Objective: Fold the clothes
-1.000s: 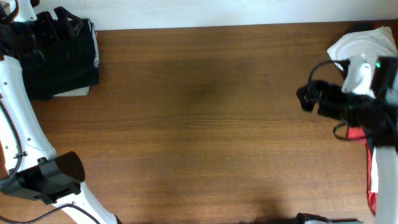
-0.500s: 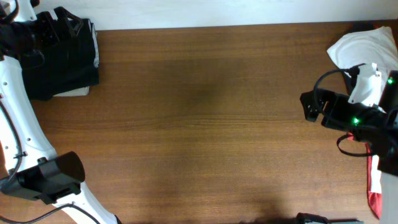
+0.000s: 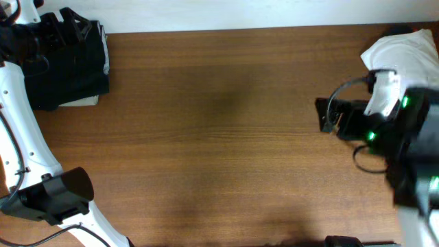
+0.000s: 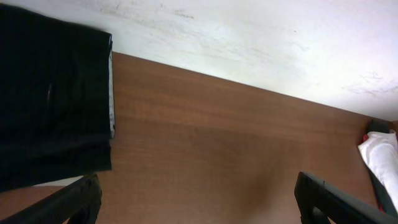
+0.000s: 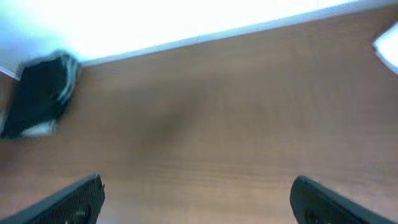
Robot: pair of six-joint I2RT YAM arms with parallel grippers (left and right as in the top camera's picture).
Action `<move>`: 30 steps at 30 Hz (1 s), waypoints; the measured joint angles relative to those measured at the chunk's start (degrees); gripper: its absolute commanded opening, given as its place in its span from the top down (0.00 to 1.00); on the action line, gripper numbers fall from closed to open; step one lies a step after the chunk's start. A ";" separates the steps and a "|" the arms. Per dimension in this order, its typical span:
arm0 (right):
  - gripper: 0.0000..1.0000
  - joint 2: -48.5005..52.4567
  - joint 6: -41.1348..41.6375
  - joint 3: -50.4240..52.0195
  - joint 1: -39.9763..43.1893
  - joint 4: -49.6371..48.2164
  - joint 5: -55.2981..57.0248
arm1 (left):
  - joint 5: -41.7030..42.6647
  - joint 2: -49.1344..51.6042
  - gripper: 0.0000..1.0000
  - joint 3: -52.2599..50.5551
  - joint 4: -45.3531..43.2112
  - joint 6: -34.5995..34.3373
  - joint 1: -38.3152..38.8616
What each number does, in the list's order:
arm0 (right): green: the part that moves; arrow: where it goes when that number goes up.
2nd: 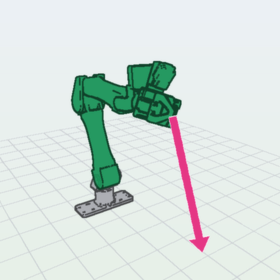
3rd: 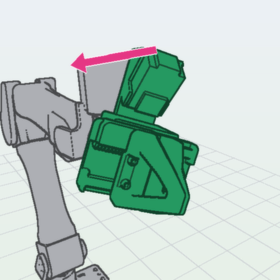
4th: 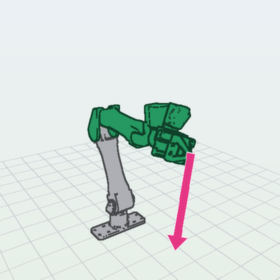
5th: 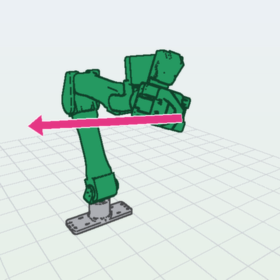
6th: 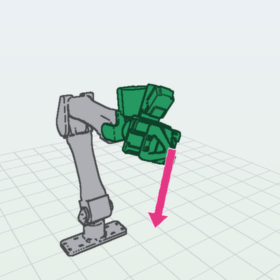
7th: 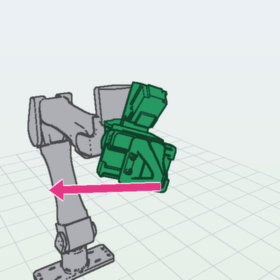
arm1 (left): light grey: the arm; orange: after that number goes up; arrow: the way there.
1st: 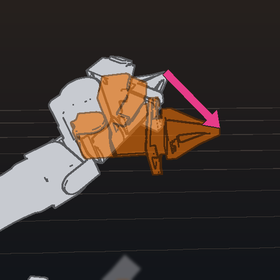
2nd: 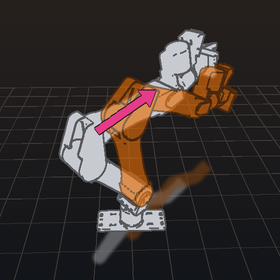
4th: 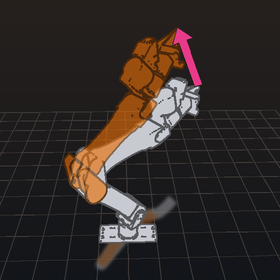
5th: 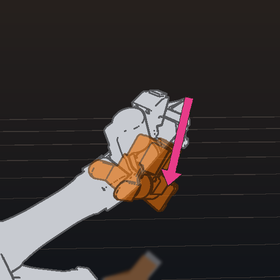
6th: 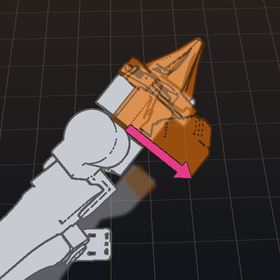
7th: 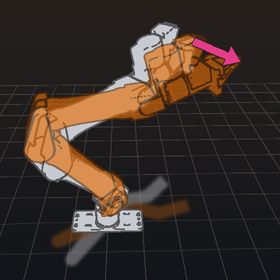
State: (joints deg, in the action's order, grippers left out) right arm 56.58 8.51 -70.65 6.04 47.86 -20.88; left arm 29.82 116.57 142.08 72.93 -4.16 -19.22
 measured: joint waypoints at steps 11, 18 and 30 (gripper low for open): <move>0.01 -36.98 0.37 49.62 -1.60 -29.35 0.00 | 0.00 0.00 0.01 0.00 -0.04 0.00 0.00; 0.01 -48.28 0.50 66.12 -1.60 -43.32 -0.02 | -0.02 0.00 0.01 0.00 -0.04 0.00 0.00; 0.01 -55.78 -0.13 69.81 -1.60 -44.44 9.20 | 0.00 0.00 0.01 0.00 -0.04 0.00 0.00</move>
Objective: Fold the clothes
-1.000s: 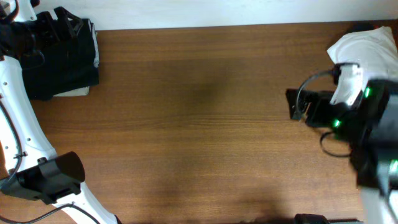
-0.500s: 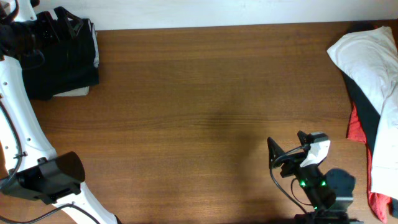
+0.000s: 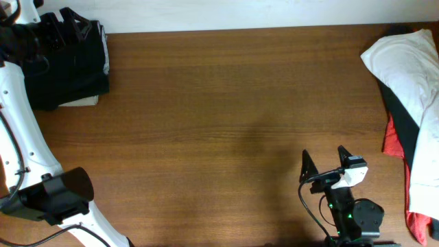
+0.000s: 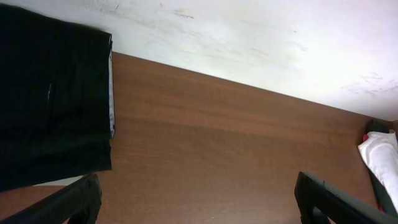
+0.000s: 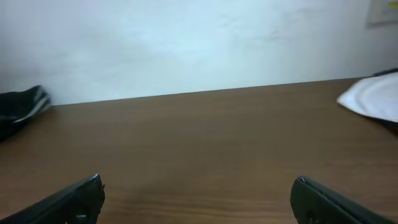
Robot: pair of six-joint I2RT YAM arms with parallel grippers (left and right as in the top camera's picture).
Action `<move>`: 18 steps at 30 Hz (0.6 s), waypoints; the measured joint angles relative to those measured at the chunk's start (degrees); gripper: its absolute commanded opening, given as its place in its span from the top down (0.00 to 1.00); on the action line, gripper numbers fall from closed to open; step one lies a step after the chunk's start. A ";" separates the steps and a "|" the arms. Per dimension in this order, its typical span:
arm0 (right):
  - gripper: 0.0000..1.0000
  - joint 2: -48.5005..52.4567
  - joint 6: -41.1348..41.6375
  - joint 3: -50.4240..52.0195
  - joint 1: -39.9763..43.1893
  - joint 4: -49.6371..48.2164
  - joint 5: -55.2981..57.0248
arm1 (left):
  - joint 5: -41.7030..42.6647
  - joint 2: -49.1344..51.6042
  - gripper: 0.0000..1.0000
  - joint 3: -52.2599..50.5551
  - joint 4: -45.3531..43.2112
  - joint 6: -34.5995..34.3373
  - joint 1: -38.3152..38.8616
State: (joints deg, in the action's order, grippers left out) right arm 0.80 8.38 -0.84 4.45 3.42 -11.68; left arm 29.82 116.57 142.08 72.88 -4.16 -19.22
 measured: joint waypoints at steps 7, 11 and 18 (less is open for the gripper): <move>0.01 0.00 -0.17 0.00 0.00 0.17 3.30 | -0.02 0.00 0.01 0.00 0.02 0.00 0.00; 0.01 0.00 -0.28 0.00 0.00 0.22 3.65 | 0.00 0.00 0.01 0.00 0.02 0.00 0.00; 0.01 0.00 -0.52 0.00 0.00 0.26 3.74 | -0.02 0.00 0.01 0.00 0.02 0.00 0.00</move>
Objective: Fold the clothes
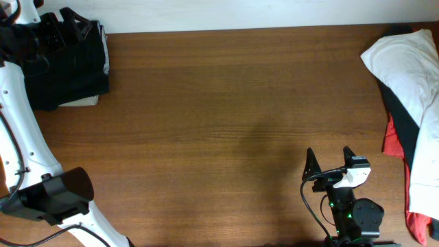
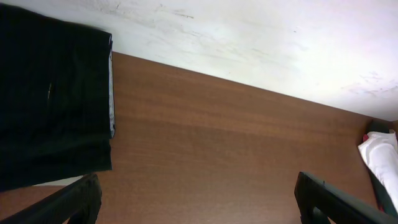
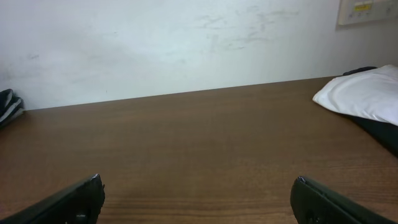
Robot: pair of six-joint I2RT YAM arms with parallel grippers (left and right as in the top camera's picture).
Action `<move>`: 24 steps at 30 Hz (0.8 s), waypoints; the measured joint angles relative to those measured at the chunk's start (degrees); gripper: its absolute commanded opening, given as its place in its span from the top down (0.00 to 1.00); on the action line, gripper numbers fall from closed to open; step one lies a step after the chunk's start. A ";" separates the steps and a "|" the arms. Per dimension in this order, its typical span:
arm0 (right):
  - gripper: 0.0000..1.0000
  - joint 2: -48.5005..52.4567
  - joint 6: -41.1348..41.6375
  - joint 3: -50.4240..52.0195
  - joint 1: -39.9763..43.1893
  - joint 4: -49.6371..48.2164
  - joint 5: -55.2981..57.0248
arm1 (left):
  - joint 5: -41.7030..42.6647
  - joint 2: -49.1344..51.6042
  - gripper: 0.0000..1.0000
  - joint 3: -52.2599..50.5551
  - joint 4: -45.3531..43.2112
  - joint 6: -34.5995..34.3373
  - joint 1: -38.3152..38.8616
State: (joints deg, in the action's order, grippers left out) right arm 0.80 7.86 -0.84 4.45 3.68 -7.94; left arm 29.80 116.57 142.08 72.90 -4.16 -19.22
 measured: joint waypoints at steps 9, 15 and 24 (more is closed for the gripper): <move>0.01 0.00 -0.13 0.00 0.00 0.00 0.02 | 0.00 0.00 0.01 0.00 0.00 0.02 0.00; 0.01 0.00 -0.15 0.00 0.00 0.00 0.02 | 0.00 0.00 0.01 0.00 0.00 0.00 0.00; 0.01 0.00 -0.11 0.00 0.00 0.02 0.02 | 0.00 -0.52 0.01 -0.22 -0.09 0.00 0.31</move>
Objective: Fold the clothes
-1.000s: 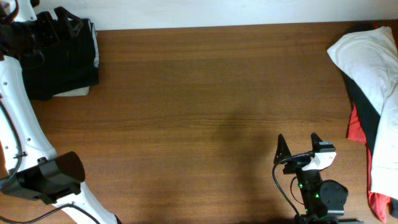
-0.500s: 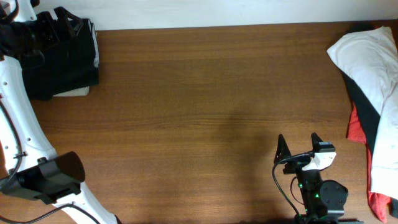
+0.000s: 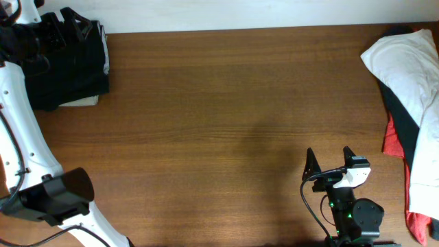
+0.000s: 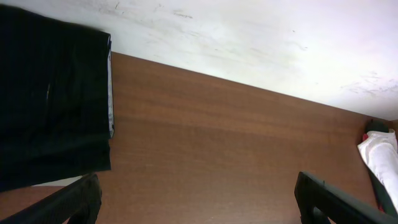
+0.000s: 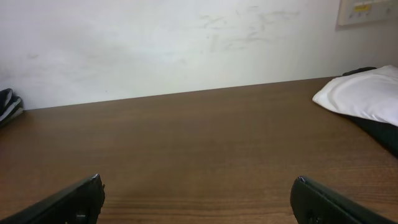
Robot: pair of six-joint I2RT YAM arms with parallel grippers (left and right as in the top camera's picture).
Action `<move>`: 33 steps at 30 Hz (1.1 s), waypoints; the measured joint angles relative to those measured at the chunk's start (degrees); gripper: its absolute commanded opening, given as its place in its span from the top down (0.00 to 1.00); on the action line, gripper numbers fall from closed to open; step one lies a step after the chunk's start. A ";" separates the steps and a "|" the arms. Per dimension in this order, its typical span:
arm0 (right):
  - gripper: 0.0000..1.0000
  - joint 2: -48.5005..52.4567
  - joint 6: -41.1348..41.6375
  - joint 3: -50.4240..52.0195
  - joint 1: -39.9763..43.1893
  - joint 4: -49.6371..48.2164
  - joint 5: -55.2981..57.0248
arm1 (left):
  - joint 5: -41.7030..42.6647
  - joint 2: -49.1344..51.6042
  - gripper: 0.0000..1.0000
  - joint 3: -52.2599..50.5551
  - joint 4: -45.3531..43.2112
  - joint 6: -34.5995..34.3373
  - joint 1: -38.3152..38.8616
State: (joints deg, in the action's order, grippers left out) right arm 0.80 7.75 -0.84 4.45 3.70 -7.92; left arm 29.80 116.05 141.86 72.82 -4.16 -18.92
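Observation:
A folded black garment (image 3: 68, 72) lies at the table's far left corner, also in the left wrist view (image 4: 53, 99). An unfolded pile of white (image 3: 405, 62), black and red clothes (image 3: 392, 140) lies along the right edge, the white piece showing in the right wrist view (image 5: 364, 93). My left gripper (image 3: 65, 27) hangs open above the black garment, holding nothing. My right gripper (image 3: 328, 159) stands open near the front edge, low over bare wood, empty.
The brown wooden table (image 3: 226, 116) stretches between the two piles. A white wall (image 5: 186, 43) runs behind it, with a socket plate (image 5: 368, 9) at the upper right. The left arm's white links (image 3: 27, 144) run down the left side.
My right gripper was open high at the right, over the white clothes pile. A second later it was open and low near the front edge, left of the pile. It has stayed there since. The left gripper stayed open above the folded black garment throughout.

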 measured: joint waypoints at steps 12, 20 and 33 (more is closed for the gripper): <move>0.01 -0.11 -0.02 0.00 0.00 0.09 0.24 | 0.22 -37.70 0.01 -40.94 -0.02 0.02 16.65; 0.01 -0.11 -0.04 0.00 0.00 0.07 0.44 | -0.57 -56.15 0.01 -63.67 -2.49 0.02 18.21; 0.01 -0.11 -0.02 0.00 0.00 0.09 0.46 | -5.27 -91.60 0.01 -103.97 -33.64 0.02 18.21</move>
State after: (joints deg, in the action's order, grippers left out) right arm 0.69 7.73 -0.84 4.45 3.79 -7.46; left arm 24.53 24.45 37.89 39.18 -4.14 -0.71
